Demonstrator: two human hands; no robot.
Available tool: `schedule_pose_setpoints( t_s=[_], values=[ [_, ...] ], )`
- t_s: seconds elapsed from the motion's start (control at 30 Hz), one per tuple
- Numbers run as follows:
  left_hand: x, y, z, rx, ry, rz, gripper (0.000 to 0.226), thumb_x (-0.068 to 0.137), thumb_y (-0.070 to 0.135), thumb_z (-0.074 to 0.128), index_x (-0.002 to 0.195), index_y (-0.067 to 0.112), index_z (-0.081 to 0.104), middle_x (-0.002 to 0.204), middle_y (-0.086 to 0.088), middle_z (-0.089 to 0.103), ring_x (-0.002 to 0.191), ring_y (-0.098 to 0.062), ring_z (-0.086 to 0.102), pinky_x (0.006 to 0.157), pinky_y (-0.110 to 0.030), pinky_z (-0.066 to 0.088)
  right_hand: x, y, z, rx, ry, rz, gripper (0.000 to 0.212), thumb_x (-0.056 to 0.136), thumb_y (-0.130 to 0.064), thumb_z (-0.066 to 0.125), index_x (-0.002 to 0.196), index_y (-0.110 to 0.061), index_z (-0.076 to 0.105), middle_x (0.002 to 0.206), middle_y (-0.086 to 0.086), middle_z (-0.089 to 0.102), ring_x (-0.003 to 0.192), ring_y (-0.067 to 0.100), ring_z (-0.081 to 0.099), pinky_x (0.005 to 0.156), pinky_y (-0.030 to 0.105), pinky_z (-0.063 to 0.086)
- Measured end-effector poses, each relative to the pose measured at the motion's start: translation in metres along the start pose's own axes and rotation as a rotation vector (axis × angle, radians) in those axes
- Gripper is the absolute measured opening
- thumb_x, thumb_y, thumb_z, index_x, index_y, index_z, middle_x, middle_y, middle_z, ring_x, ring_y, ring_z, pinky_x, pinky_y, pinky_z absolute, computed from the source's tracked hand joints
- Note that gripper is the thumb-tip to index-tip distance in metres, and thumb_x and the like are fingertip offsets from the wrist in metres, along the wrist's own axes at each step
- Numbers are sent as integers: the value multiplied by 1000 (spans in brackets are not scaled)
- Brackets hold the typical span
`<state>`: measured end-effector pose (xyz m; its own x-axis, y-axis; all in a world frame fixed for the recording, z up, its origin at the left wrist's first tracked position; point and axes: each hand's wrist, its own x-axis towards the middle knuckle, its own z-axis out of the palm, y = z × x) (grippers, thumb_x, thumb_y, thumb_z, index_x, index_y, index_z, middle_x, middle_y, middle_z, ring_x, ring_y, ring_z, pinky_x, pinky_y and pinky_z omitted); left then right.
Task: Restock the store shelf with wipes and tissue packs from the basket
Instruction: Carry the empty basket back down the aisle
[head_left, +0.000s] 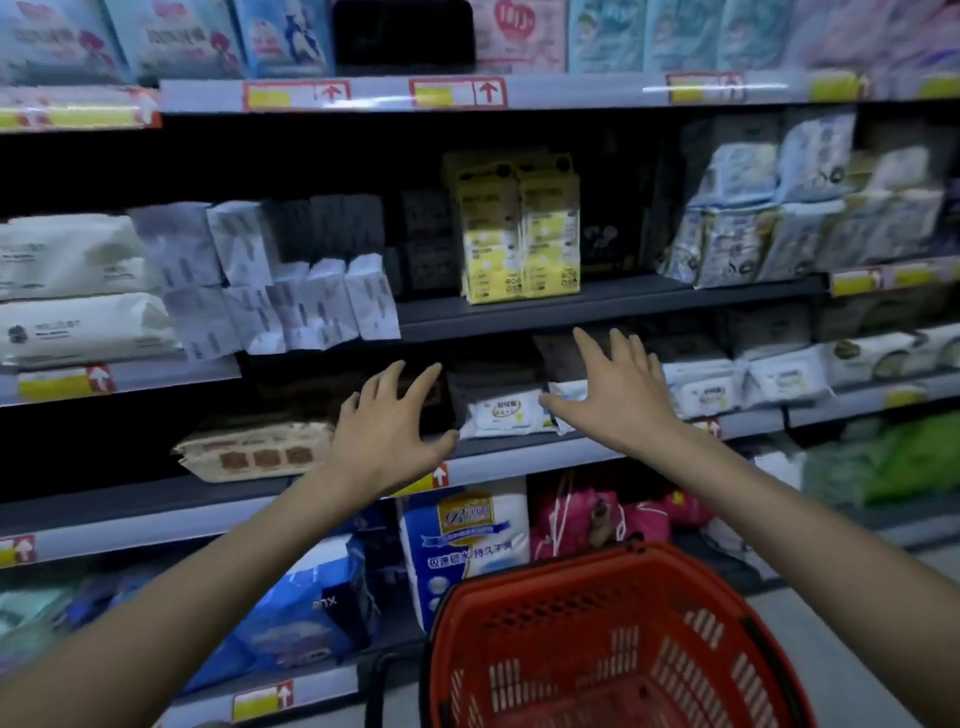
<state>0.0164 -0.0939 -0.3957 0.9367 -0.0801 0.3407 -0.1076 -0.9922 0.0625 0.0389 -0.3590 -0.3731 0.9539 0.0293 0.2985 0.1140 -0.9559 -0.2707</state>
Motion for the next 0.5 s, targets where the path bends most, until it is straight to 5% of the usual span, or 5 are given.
schedule_pose_setpoints(
  t_s=[0.17, 0.3, 0.5],
  values=[
    [-6, 15, 67, -39, -126, -9, 84, 94, 65, 53, 163, 32, 20, 157, -11, 32, 131, -38, 50, 94, -49, 52, -12, 46, 54, -9, -60, 41, 97, 88, -71, 56, 163, -29, 11, 169, 16, 10, 156, 38, 6, 125, 55, 13],
    [-27, 24, 132, -36, -295, -53, 76, 99, 56, 53, 162, 29, 20, 143, -11, 45, 112, -39, 62, 75, -42, 51, -30, 94, 115, -34, -157, 133, 95, 89, -67, 59, 162, -28, 13, 167, 18, 14, 154, 40, 12, 123, 55, 16],
    [-72, 25, 236, 110, -650, -131, 79, 97, 68, 42, 161, 28, 18, 121, -10, 71, 110, -35, 69, 90, -42, 52, -78, 177, 215, -175, -262, 327, 98, 83, -59, 68, 162, -25, 21, 163, 28, 19, 151, 46, 16, 121, 59, 16]
  ],
)
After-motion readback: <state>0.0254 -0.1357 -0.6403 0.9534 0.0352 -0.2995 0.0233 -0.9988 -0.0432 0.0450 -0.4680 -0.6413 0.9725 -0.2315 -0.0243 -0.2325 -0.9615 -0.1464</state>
